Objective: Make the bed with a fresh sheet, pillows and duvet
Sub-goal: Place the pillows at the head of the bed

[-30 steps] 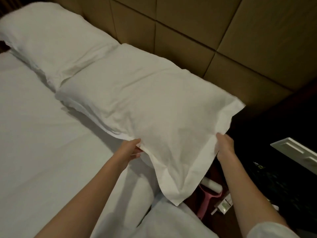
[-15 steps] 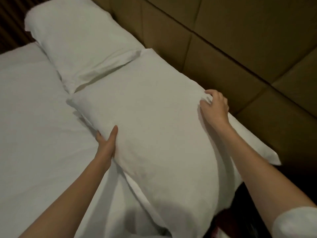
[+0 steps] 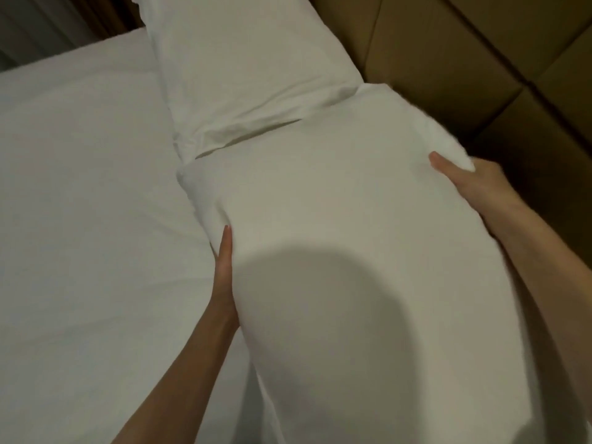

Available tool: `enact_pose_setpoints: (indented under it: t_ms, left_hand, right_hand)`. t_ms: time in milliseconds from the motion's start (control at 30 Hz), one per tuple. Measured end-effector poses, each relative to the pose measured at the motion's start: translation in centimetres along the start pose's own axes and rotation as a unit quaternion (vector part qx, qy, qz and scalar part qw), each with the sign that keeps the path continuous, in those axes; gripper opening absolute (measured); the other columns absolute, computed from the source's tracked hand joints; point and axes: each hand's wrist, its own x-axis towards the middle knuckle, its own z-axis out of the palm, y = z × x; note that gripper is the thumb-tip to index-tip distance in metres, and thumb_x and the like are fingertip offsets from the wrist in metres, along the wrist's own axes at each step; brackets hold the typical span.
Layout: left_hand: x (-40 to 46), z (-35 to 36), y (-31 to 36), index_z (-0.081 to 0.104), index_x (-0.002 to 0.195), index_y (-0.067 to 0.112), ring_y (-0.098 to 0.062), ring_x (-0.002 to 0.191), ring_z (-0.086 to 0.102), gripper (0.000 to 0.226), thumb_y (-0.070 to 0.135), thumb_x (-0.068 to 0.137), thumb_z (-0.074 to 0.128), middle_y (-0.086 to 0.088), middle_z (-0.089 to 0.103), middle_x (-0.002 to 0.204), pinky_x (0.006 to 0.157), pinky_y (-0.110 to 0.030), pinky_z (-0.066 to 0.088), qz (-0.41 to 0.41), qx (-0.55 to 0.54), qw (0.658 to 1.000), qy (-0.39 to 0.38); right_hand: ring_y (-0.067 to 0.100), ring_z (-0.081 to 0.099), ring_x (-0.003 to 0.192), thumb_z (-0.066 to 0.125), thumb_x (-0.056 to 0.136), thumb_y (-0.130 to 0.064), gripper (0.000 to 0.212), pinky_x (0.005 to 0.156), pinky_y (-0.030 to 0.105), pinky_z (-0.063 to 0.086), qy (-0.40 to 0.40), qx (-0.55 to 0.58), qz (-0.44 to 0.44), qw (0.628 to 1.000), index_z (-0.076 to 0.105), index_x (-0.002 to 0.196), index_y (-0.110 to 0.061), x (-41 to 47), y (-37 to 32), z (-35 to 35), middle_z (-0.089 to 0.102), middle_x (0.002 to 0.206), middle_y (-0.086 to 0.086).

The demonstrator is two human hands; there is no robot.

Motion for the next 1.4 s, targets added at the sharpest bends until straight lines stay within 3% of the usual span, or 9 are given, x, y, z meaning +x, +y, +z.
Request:
enact_pose_setpoints:
  t_ms: [100, 300, 433, 600, 900, 1033, 1133, 1267, 1400]
  left_hand:
    - [1.3, 1.4, 0.9, 0.073, 0.091, 0.023, -0.01, 0.074, 0.071, 0.042, 0.047, 0.097, 0.039, 0.003, 0.075, 0.084, 0.061, -0.022, 0.057, 0.01, -0.013, 1.0, -0.015]
    - [4.1, 0.6, 1.5, 0.015, 0.151, 0.035, -0.023, 0.132, 0.043, 0.091, 0.066, 0.078, 0.059, 0.002, 0.032, 0.153, 0.104, -0.041, 0.04, 0.002, 0.197, 0.976, 0.088]
    - [3.0, 1.6, 1.2, 0.022, 0.151, 0.014, -0.028, 0.144, 0.02, 0.067, 0.042, 0.096, 0.047, -0.014, 0.02, 0.156, 0.116, -0.038, 0.016, 0.228, 0.387, 0.857, 0.253]
    - [-2.6, 4.1, -4.7, 0.028, 0.149, 0.021, -0.02, 0.147, 0.009, 0.055, 0.042, 0.099, 0.026, -0.002, 0.021, 0.158, 0.118, -0.048, 0.002, 0.429, 0.584, 0.689, 0.03]
    - [-10.7, -1.2, -12.3, 0.001, 0.151, 0.03, -0.024, 0.148, -0.006, 0.062, 0.059, 0.096, 0.003, -0.004, -0.001, 0.161, 0.118, -0.051, 0.0, 0.371, 0.689, 0.615, -0.091]
    - [-14.0, -3.7, -14.3, -0.02, 0.145, 0.042, -0.021, 0.143, -0.026, 0.064, 0.068, 0.09, 0.0, -0.001, -0.027, 0.156, 0.117, -0.048, -0.01, 0.35, 0.7, 0.601, -0.162]
    - [-16.3, -4.8, -15.1, -0.019, 0.142, 0.047, -0.023, 0.144, -0.024, 0.066, 0.071, 0.085, 0.006, -0.003, -0.027, 0.156, 0.117, -0.048, -0.006, 0.32, 0.7, 0.609, -0.192]
    - [-18.3, -5.4, -14.4, -0.007, 0.145, 0.048, -0.029, 0.146, -0.01, 0.067, 0.066, 0.089, 0.025, -0.006, -0.015, 0.159, 0.117, -0.045, 0.005, 0.304, 0.678, 0.628, -0.233]
    - [-19.3, -5.7, -12.7, 0.008, 0.149, 0.043, -0.026, 0.145, -0.003, 0.065, 0.044, 0.096, 0.046, -0.004, -0.007, 0.16, 0.115, -0.041, 0.013, 0.287, 0.66, 0.645, -0.257]
  right_hand:
    - [0.013, 0.059, 0.091, 0.065, 0.087, -0.044, 0.045, 0.079, 0.025, 0.044, 0.031, 0.006, -0.057, 0.998, 0.06, 0.124, -0.019, 0.8, -1.4, -0.7, 0.061, 0.109, -0.004]
    - [0.039, 0.044, 0.124, 0.046, 0.098, -0.034, 0.048, 0.102, 0.047, 0.037, 0.087, -0.303, -0.066, 0.947, 0.043, 0.141, -0.012, 2.5, 0.6, 1.7, 0.046, 0.138, 0.019]
    - [0.03, 0.026, 0.141, 0.038, 0.1, -0.034, 0.05, 0.115, 0.048, 0.013, 0.132, -0.351, -0.26, 0.89, 0.036, 0.147, -0.018, -2.3, 0.2, 6.3, 0.034, 0.151, 0.012]
    - [0.02, 0.012, 0.148, 0.02, 0.101, -0.046, 0.055, 0.118, 0.049, -0.003, 0.077, -0.46, -0.267, 0.843, 0.023, 0.152, -0.027, -6.6, 3.2, 9.1, 0.019, 0.159, 0.003]
    - [0.017, 0.003, 0.149, 0.005, 0.097, -0.049, 0.06, 0.117, 0.051, -0.01, 0.129, -0.489, -0.149, 0.85, 0.014, 0.153, -0.031, -19.4, 11.0, 5.1, 0.012, 0.161, -0.004]
    - [0.018, 0.0, 0.149, 0.014, 0.098, -0.054, 0.057, 0.117, 0.051, -0.005, 0.24, -0.339, -0.062, 0.907, 0.012, 0.153, -0.037, -29.0, 18.0, 5.4, 0.005, 0.162, -0.004]
    - [0.032, 0.017, 0.143, 0.037, 0.09, -0.067, 0.072, 0.113, 0.052, 0.021, 0.315, -0.079, 0.143, 0.935, 0.006, 0.151, -0.043, -34.5, 23.6, 7.4, 0.004, 0.16, 0.006]
    - [0.024, 0.059, 0.112, 0.068, 0.083, -0.049, 0.072, 0.099, 0.042, 0.047, 0.22, 0.507, 0.272, 0.788, 0.042, 0.14, -0.013, -36.5, 24.9, 9.1, 0.056, 0.134, 0.007]
    - [0.025, 0.066, 0.098, 0.075, 0.081, -0.027, 0.044, 0.084, 0.037, 0.054, 0.212, 0.473, 0.227, 0.825, 0.063, 0.118, -0.006, -36.4, 23.3, 6.7, 0.069, 0.112, 0.012]
